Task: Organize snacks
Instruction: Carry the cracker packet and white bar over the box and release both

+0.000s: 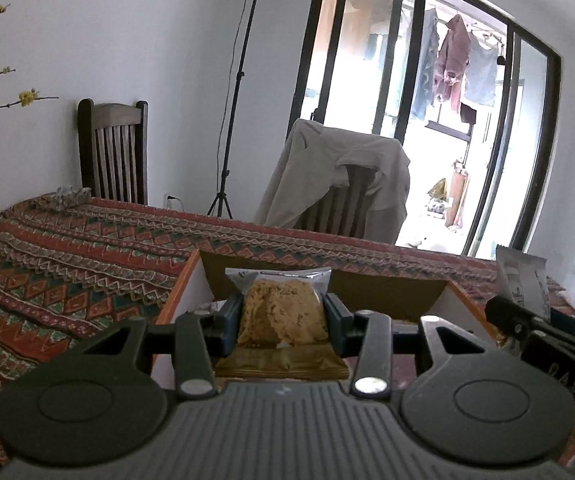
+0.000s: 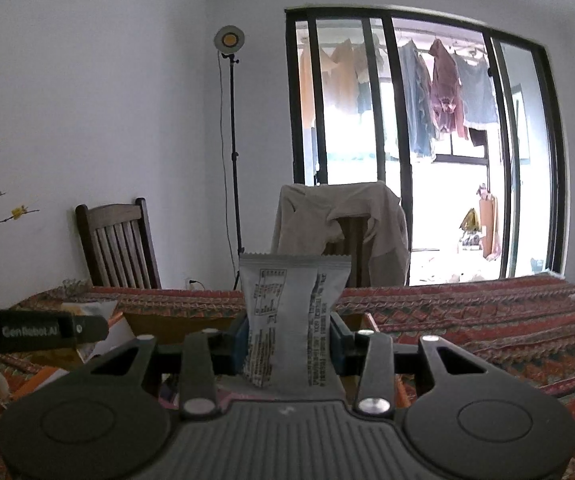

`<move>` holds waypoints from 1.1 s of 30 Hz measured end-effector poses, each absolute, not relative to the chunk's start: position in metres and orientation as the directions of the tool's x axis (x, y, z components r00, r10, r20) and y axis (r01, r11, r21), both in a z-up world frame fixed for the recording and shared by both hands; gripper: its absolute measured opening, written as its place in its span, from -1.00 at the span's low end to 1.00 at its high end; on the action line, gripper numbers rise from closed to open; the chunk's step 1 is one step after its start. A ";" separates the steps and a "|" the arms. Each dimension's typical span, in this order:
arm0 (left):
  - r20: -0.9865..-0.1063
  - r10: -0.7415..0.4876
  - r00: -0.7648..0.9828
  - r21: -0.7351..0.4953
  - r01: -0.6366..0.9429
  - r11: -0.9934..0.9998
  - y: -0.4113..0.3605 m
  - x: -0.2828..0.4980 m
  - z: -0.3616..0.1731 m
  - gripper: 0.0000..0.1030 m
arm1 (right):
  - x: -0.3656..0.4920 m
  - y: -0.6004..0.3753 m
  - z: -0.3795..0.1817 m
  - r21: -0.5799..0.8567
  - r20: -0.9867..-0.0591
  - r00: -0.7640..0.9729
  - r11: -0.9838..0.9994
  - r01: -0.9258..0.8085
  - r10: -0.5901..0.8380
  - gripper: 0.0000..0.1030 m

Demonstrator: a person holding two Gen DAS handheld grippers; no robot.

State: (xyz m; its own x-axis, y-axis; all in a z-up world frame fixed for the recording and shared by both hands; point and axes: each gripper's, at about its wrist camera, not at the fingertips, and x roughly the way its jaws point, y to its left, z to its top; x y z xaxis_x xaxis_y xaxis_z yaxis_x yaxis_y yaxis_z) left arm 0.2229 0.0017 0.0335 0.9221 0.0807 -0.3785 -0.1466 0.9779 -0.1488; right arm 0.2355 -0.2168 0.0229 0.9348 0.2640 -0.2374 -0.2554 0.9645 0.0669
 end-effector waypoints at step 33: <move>-0.342 0.116 0.932 -0.181 -0.186 0.966 0.016 0.225 0.006 1.00 | 0.250 -0.231 -0.012 0.125 -0.326 0.916 0.971 -0.203 0.233 1.00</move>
State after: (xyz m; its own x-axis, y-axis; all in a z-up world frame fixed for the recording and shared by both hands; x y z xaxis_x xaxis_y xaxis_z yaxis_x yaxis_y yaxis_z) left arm 0.2247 0.0156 0.0063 0.9324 0.1158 -0.3425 -0.1864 0.9657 -0.1809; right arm 0.2498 -0.2308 -0.0118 0.9163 0.2333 -0.3255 -0.2027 0.9712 0.1253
